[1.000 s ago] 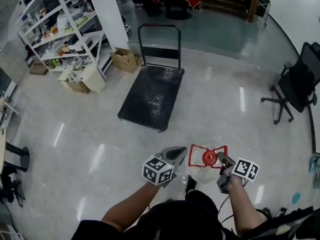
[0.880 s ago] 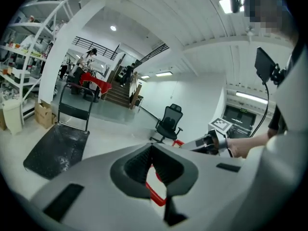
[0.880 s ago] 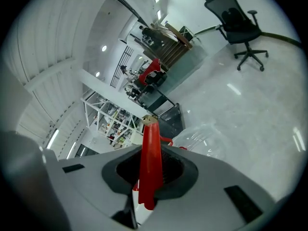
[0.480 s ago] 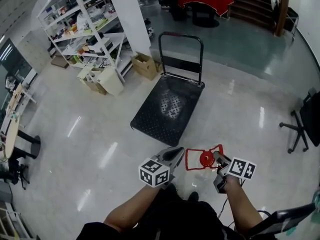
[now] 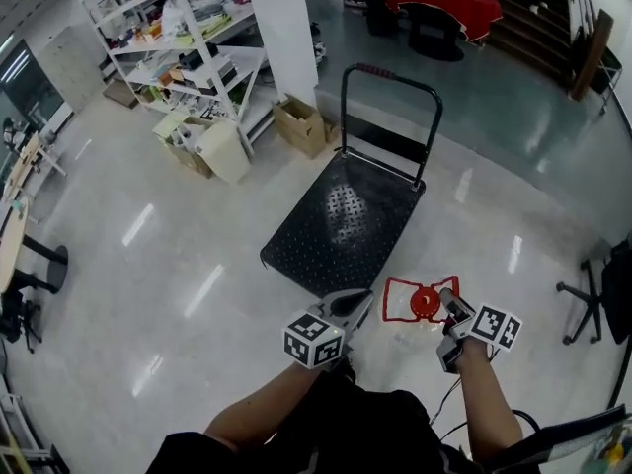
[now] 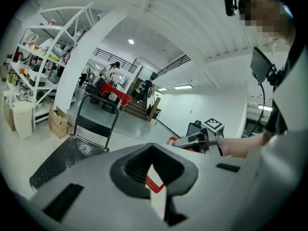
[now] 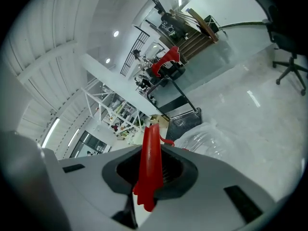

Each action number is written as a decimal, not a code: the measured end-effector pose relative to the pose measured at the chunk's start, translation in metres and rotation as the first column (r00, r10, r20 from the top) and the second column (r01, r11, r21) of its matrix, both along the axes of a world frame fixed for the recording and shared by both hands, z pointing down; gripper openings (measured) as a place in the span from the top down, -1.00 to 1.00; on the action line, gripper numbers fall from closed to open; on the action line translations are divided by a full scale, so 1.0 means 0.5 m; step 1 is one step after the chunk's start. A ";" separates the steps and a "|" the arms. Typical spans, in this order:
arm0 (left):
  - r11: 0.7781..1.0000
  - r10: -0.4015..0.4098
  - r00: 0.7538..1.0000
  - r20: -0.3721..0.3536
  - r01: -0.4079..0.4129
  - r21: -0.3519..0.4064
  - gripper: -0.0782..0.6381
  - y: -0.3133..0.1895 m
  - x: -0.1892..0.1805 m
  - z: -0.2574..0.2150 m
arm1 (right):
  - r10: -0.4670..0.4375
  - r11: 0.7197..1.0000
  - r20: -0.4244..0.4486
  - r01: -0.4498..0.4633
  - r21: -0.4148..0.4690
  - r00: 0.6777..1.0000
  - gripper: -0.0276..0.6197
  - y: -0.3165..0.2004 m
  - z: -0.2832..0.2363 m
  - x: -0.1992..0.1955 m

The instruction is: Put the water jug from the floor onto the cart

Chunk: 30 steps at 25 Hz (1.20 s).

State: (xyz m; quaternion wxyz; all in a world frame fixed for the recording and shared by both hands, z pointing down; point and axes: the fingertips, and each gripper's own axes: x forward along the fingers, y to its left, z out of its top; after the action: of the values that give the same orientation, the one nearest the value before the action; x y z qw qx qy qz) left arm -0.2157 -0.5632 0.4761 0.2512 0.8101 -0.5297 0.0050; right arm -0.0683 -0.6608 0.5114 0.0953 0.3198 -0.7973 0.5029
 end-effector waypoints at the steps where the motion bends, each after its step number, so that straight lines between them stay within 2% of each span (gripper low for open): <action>1: 1.000 0.002 1.000 0.007 -0.002 0.002 0.81 -0.016 -0.030 -0.002 | 0.002 1.000 -0.001 -0.002 0.003 1.000 0.74 -0.024 -0.003 -0.031; 4: 1.000 -0.017 0.999 0.037 0.017 0.009 0.81 -0.063 -0.116 -0.007 | -0.017 1.000 -0.004 0.017 0.015 1.000 0.74 -0.099 -0.016 -0.126; 9: 0.991 -0.132 0.991 0.025 0.133 -0.020 0.81 -0.122 -0.239 0.012 | -0.101 0.995 0.008 0.101 -0.001 0.995 0.74 -0.178 -0.006 -0.272; 13: 0.976 -0.213 0.976 0.039 0.214 -0.039 0.81 -0.178 -0.331 0.025 | -0.204 0.979 0.031 0.205 -0.017 0.978 0.74 -0.237 0.004 -0.405; 15: 0.961 -0.268 0.962 0.045 0.270 -0.052 0.81 -0.214 -0.391 0.036 | -0.254 0.966 0.043 0.255 -0.031 0.966 0.74 -0.276 0.015 -0.483; 19: 0.915 -0.394 0.918 0.053 0.397 -0.078 0.81 -0.263 -0.494 0.043 | -0.384 0.921 0.059 0.387 -0.055 0.922 0.74 -0.331 0.025 -0.624; 23: 0.864 -0.491 0.867 0.085 0.497 -0.074 0.81 -0.294 -0.563 0.042 | -0.520 0.851 0.067 0.523 -0.043 0.852 0.74 -0.359 0.027 -0.734; 26: 0.831 -0.543 0.835 0.089 0.550 -0.084 0.81 -0.299 -0.621 0.068 | -0.590 0.805 0.051 0.592 -0.039 0.806 0.74 -0.365 0.058 -0.819; 30: 0.809 -0.572 0.817 0.067 0.576 -0.119 0.81 -0.294 -0.682 0.110 | -0.637 0.769 0.026 0.638 -0.050 0.770 0.74 -0.362 0.105 -0.907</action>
State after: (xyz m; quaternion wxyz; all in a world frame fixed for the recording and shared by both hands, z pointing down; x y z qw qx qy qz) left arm -0.5564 -0.7099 0.5312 0.2873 0.5935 -0.7514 -0.0242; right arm -0.5216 -0.8417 0.5638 0.2659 0.0259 -0.8445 0.4641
